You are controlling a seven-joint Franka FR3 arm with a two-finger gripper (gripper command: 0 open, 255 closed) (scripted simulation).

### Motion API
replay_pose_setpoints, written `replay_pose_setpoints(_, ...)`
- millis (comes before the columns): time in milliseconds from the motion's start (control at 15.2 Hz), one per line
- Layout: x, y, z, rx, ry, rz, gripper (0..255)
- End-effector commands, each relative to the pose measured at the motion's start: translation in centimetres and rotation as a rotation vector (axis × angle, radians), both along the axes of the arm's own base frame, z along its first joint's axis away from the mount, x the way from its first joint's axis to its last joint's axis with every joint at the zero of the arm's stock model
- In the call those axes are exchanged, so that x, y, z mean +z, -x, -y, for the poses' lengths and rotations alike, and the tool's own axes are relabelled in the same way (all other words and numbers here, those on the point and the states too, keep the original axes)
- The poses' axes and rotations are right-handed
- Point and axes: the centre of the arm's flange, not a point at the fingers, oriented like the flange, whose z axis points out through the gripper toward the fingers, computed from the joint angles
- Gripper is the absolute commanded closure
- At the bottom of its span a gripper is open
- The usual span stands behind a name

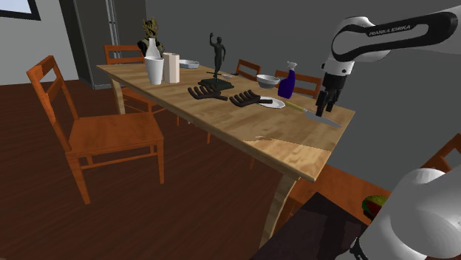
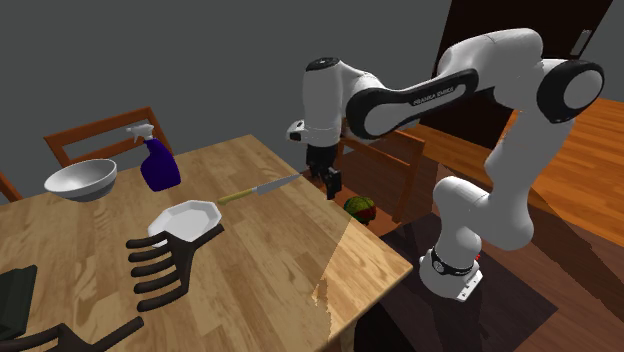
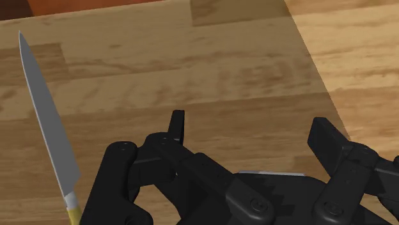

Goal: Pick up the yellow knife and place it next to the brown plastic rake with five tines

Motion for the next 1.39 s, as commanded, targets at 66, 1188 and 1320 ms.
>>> replay_pose_setpoints(66, -0.8, -1.7, 3.7, 0.029, -0.005, 0.012, 0)
replay_pose_setpoints(1188, -6.2, -11.4, 20.3, 0.164, -0.042, 0.067, 0)
replay_pose_setpoints(1320, -7.3, -11.5, 20.3, 0.164, -0.042, 0.067, 0)
